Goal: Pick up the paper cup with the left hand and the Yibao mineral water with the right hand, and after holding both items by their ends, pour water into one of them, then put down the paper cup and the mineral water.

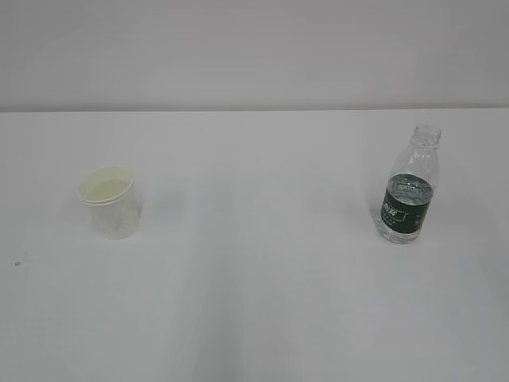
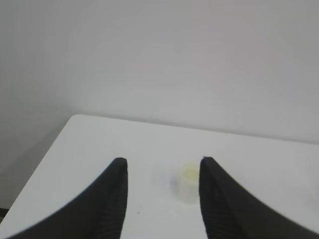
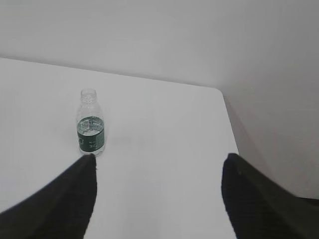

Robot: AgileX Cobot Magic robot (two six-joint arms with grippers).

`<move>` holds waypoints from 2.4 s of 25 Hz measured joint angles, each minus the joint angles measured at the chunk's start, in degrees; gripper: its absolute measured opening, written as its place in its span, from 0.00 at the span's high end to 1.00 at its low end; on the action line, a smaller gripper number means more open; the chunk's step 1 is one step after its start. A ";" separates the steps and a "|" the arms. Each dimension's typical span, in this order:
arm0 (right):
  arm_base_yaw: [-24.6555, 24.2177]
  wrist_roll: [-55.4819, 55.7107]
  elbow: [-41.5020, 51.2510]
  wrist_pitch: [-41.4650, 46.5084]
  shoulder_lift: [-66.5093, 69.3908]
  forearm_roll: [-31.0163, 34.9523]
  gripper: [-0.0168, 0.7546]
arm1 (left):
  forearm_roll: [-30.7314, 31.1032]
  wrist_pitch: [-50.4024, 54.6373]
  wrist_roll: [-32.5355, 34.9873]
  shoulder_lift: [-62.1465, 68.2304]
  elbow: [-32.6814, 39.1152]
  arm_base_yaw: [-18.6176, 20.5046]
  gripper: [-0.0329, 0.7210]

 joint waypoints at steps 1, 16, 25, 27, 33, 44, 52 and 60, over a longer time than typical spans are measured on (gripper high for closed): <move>0.00 0.00 0.00 0.00 0.00 0.00 0.22 | 0.00 1.18 0.66 0.00 0.00 0.00 0.51; 0.00 0.72 -0.09 0.21 -5.69 0.60 0.22 | -1.00 5.56 2.64 0.00 0.00 0.00 0.52; 0.00 1.43 -0.35 0.21 -10.61 0.60 0.22 | -1.24 5.56 2.94 -1.28 4.58 0.00 0.52; 0.00 1.89 -0.35 0.21 -11.00 0.60 0.22 | -1.38 5.56 3.07 -2.43 6.61 0.00 0.52; 0.00 2.23 2.44 0.21 -12.61 1.64 0.22 | -1.71 5.04 3.07 -5.86 11.01 0.00 0.52; 0.00 2.38 6.94 0.31 -13.16 1.90 0.22 | -1.71 3.44 3.48 -6.96 13.04 0.00 0.52; 0.00 3.05 10.96 0.42 -13.37 2.47 0.24 | -1.71 2.84 4.10 -6.96 15.41 0.00 0.52; 0.00 3.21 15.62 0.42 -13.37 3.49 0.25 | -1.75 2.00 4.10 -8.67 22.93 0.00 0.52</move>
